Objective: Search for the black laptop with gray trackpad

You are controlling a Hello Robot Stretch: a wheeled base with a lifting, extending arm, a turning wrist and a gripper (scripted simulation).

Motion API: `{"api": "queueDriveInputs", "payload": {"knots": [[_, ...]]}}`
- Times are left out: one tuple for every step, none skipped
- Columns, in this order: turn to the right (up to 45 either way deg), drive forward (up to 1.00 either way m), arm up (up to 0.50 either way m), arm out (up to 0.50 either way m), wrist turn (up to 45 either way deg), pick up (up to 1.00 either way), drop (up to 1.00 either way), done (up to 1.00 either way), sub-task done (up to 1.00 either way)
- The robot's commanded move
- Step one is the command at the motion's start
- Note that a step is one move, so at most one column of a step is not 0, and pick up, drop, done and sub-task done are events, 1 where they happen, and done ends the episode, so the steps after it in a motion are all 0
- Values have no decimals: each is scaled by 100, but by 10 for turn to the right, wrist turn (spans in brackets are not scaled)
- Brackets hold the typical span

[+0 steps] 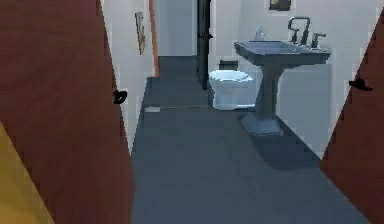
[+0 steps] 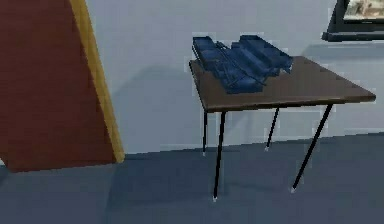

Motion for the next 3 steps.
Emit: {"api": "queueDriveInputs", "payload": {"knots": [[0,100,0,0,0,0,0,0,0],[-270,0,0,0,0,0,0,0,0],[0,5,0,0,0,0,0,0,0]]}}
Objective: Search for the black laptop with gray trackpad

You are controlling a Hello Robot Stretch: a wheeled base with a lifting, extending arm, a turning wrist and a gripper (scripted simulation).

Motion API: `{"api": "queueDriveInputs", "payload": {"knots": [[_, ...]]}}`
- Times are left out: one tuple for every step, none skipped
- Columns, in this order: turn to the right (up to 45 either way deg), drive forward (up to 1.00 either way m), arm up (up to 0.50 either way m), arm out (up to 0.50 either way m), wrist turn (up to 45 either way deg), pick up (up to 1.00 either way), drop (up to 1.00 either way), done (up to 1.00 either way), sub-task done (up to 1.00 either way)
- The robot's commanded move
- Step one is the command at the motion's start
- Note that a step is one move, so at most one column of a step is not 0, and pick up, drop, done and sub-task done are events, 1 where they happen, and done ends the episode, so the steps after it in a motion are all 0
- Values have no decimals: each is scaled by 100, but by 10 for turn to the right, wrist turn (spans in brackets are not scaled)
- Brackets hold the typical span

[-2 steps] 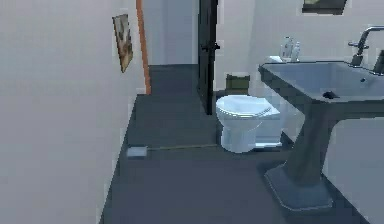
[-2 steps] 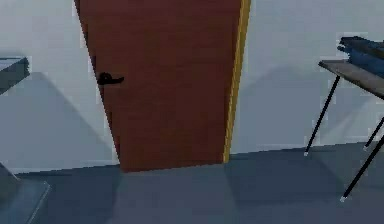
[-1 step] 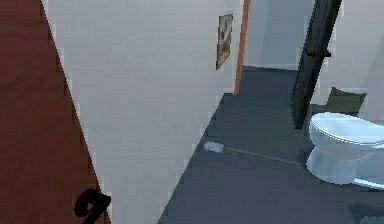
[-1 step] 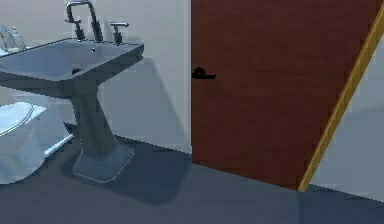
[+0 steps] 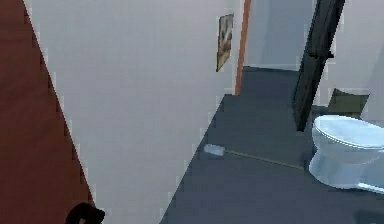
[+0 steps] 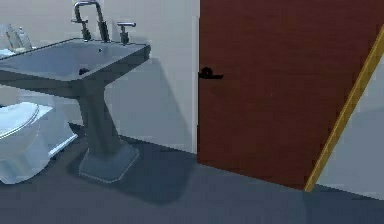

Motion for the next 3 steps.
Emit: {"api": "queueDriveInputs", "payload": {"knots": [[150,0,0,0,0,0,0,0,0],[30,0,0,0,0,0,0,0,0],[150,0,0,0,0,0,0,0,0]]}}
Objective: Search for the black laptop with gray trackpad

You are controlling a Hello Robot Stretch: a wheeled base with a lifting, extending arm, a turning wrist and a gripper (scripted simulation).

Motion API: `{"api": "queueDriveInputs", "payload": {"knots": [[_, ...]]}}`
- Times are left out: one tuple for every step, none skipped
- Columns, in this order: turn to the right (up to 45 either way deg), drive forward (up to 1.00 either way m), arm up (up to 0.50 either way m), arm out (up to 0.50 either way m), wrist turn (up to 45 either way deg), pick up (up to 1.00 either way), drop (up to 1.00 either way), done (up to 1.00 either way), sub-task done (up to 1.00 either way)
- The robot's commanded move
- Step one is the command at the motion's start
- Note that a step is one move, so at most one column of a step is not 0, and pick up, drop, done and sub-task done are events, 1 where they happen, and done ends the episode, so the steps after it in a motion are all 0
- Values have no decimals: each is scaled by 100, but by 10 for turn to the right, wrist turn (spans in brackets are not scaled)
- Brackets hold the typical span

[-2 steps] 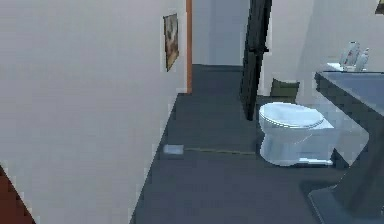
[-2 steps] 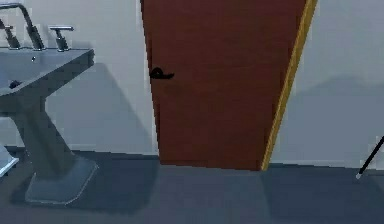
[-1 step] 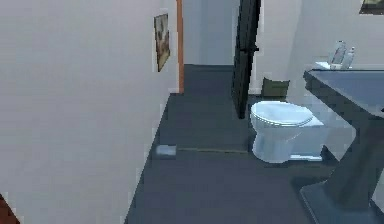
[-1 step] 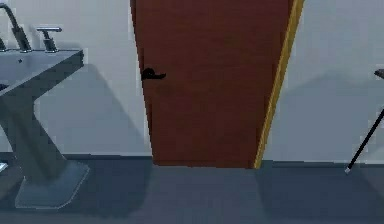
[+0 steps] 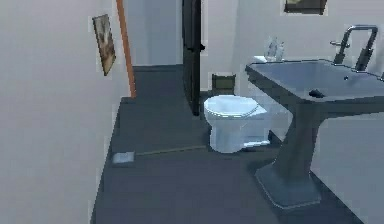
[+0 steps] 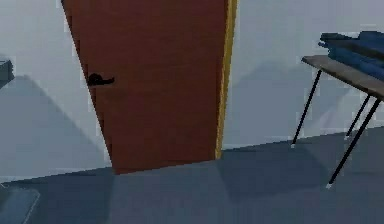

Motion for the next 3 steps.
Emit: {"api": "queueDriveInputs", "payload": {"knots": [[0,60,0,0,0,0,0,0,0],[-150,0,0,0,0,0,0,0,0],[0,100,0,0,0,0,0,0,0]]}}
